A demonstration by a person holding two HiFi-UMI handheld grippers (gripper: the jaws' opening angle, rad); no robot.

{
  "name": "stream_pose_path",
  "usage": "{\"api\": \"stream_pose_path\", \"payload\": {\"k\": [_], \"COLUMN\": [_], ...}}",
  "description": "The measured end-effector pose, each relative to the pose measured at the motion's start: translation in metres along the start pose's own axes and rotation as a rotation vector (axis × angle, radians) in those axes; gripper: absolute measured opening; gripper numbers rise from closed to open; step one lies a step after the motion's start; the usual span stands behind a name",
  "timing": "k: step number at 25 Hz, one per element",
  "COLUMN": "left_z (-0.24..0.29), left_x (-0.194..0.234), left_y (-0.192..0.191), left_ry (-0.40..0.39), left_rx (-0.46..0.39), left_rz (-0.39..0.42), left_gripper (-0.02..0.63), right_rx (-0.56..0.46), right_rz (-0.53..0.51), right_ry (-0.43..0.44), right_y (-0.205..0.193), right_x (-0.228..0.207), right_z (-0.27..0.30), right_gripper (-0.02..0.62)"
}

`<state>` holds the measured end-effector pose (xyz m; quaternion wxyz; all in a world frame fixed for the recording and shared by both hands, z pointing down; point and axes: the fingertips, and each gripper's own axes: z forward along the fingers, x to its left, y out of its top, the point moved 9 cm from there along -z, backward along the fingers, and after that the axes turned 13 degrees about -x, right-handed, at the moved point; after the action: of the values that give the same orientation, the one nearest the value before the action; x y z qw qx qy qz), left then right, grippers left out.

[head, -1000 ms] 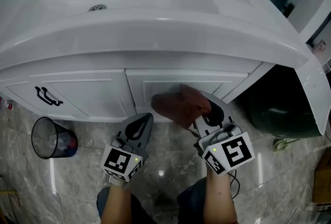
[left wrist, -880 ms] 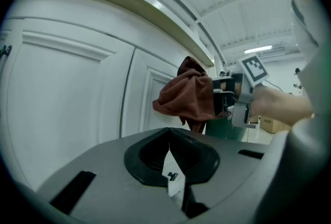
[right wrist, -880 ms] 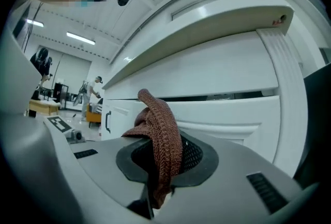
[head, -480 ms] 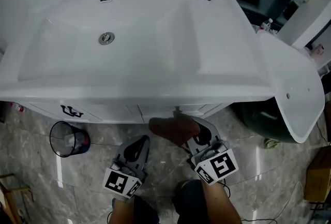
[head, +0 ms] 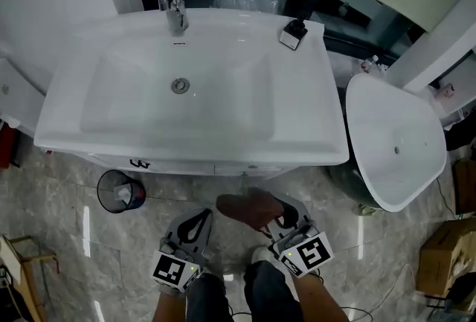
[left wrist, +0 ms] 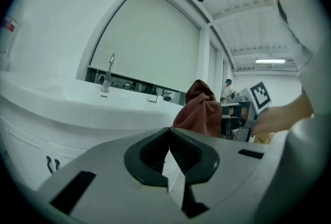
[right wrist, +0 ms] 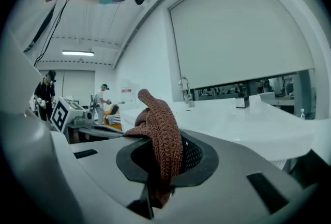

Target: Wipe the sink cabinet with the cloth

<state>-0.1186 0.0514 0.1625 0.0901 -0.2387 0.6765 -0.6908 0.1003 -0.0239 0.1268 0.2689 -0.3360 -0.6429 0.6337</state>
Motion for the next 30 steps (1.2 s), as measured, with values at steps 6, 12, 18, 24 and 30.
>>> {"api": "stream_pose_path", "payload": {"k": [6,12,18,24,30], "left_z": [-0.020,-0.039,-0.060,-0.074,-0.078], "left_x": [-0.020,-0.042,-0.053,-0.063,-0.079], "left_y": [0.104,0.158,0.211,0.259,0.297], "left_ry": [0.008,-0.018,0.023,0.047,0.060], "left_rx": [-0.016,-0.019,-0.053,-0.046,-0.102], "left_rz": [-0.034,-0.020,-0.036,0.003,0.026], "left_gripper": [0.011,0.011,0.011,0.011,0.011], "right_rx": [0.020,-0.020,-0.050,-0.074,-0.125], "right_rz": [-0.021,-0.006,-0.012,0.017,0.035], "right_ry": [0.034,0.046,0.034,0.053,0.093], "right_y": [0.098,0.161,0.205,0.245,0.271], "right_x": [0.027,0.052,0.069,0.086,0.104], "right_z": [0.000,-0.006,-0.009,-0.006,-0.008], "right_gripper": [0.058,0.058,0.058,0.058,0.058]}}
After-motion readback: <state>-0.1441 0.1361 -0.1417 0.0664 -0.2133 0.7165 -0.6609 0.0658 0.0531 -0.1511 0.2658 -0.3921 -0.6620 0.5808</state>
